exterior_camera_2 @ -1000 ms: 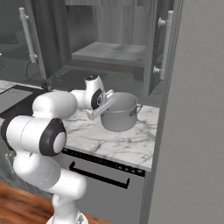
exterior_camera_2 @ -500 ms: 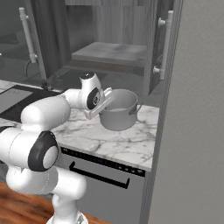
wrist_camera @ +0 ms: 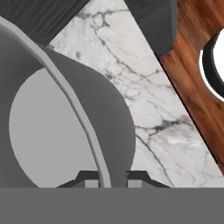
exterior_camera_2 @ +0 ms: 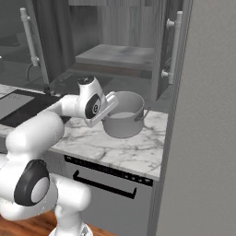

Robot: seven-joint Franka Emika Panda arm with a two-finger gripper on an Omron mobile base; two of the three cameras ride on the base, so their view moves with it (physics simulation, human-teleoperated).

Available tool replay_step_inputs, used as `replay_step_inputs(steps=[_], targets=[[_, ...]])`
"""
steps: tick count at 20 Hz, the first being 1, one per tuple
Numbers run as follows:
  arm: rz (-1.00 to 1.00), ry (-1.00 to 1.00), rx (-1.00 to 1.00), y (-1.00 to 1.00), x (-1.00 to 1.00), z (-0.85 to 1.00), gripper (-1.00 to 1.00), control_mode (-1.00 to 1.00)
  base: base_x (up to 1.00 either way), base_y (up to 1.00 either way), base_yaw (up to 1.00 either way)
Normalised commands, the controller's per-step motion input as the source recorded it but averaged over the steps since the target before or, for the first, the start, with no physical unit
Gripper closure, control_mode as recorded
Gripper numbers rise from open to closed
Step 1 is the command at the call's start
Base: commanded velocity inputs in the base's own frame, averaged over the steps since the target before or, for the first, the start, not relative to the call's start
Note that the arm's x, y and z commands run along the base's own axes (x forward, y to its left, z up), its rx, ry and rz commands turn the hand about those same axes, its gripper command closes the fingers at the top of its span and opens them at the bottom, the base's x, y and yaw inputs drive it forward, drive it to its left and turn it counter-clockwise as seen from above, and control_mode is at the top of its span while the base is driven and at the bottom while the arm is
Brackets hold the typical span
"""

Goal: Pick the kettle from the cabinet and place it on a stove burner. Then pick the pot from the counter and place it on another stove burner. Finally, turn both burners on.

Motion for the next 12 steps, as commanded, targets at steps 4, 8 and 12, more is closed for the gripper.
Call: replay_step_inputs(steps=[4, 8, 12], targets=[[0.00, -0.02, 0.00, 0.00, -0.40, 0.21, 1.00, -1.00, 0.00, 0.00, 0.00], [0.00, 0.00, -0.01, 0.00, -0.36, 0.18, 1.00, -1.00, 0.00, 0.00, 0.00], [0.00, -0.01, 0.00, 0.00, -0.36, 0.20, 1.00, -1.00, 0.00, 0.00, 0.00]])
